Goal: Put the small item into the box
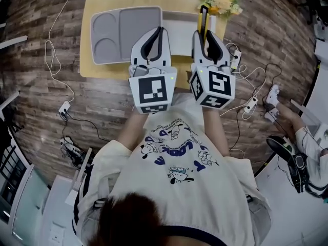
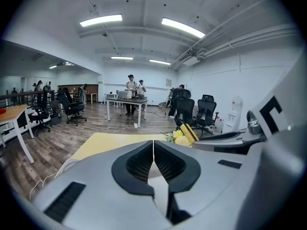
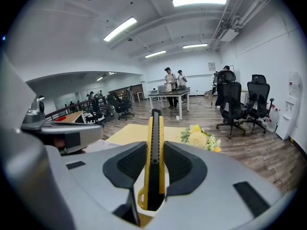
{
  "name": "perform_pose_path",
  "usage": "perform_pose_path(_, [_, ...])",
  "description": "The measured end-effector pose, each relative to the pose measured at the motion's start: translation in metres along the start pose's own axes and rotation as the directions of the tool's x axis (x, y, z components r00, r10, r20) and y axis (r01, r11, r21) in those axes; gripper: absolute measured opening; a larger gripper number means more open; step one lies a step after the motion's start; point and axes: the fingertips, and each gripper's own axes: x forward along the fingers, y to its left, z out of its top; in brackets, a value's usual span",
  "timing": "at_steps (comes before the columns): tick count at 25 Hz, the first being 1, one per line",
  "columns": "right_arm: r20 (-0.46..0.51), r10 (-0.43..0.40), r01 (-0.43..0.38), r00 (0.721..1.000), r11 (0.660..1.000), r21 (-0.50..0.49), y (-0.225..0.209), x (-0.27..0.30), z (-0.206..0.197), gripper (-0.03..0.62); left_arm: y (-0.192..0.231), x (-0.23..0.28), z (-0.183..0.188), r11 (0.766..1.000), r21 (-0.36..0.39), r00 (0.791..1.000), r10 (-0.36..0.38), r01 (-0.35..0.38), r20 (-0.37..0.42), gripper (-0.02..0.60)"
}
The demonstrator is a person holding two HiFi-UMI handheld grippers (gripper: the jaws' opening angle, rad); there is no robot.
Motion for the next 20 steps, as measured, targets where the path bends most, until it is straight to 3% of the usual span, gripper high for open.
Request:
perform_pose_path(13, [-0.167,0.133,-0.163,0.977,0.97,-0.18,0.002,0.031,-0.035,0.129,-0.002,0.016,-0.031,0.994,-0.064,0.993,0.082,-0.087,-0.081,0.018])
perform_pose_path(20, [-0.343,0.181,-0.273,0.922,0.93,-0.244,0.007,0.047,-0.068,0.129,-0.002,0.02,-0.048,0.987,-0.097,0.986,0.12,-0.131,-0.118,0.018])
